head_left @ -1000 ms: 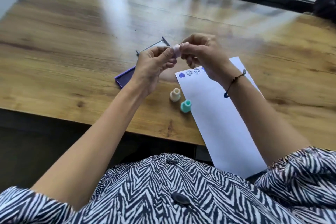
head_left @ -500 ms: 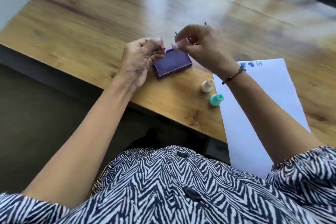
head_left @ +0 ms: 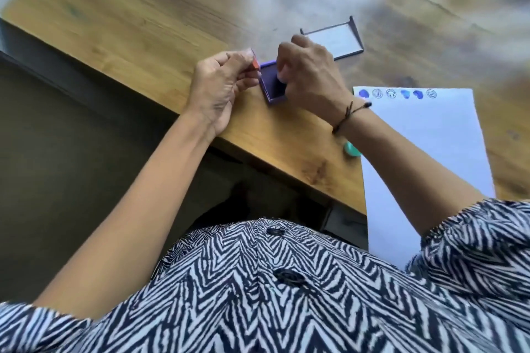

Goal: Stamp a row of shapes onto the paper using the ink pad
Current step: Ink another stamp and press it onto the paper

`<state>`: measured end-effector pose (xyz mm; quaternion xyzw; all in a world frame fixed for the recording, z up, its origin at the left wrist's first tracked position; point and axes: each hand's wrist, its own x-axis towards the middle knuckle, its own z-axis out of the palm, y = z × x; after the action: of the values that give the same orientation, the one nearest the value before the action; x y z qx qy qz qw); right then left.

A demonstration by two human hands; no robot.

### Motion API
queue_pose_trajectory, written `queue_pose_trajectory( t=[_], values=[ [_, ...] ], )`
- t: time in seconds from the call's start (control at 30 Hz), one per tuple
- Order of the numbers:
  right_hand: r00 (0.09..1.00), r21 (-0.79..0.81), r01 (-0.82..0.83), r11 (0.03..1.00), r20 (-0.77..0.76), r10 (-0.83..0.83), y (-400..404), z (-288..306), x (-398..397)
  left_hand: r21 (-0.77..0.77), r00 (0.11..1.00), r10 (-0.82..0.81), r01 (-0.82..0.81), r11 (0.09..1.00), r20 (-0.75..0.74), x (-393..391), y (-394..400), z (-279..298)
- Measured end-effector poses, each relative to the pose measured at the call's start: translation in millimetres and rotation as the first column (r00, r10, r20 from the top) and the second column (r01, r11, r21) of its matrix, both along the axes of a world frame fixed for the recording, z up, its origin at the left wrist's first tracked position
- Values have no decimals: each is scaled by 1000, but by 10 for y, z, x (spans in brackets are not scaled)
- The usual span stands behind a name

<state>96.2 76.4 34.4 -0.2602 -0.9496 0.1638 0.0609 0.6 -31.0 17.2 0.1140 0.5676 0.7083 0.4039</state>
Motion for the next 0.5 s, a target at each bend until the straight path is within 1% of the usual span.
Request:
queue_pose_trajectory(
  t=[0.1,0.17,0.2,0.27,0.33,0.37,0.4,0.43,0.5],
  values=[
    [1000,-1,-15,1000,-15,15,65,20,-1,-3,1000,-15,15,1000,9,24,-33,-22],
    [998,10,11,1000,-56,-10,59,-3,11,2,1000,-19,19,1000,8,11,-29,-25],
    [999,8,15,1000,-50,-14,10,-23,18,-3,1000,-13,13,1000,1,5,-31,-25],
    [1000,-39,0,999,-27,-1,-41,-59,27,-22,1000,-13,12,1000,-12,14,-31,-21],
    [998,-132,11,991,-56,-18,57,-8,36,-21,999,-39,39,999,-18,47,26,5],
    [991,-207,50,977,-107,-74,118,39,57,-14,998,-50,49,999,-37,62,61,31],
    [969,-315,117,942,-173,-178,185,89,127,-2,996,-67,67,998,-66,92,112,64],
    [921,-433,177,884,-244,-304,255,129,241,16,991,-88,90,996,-101,131,165,105],
    [760,-592,294,750,-331,-559,388,187,627,60,975,-161,172,983,-153,278,289,198]
  ],
)
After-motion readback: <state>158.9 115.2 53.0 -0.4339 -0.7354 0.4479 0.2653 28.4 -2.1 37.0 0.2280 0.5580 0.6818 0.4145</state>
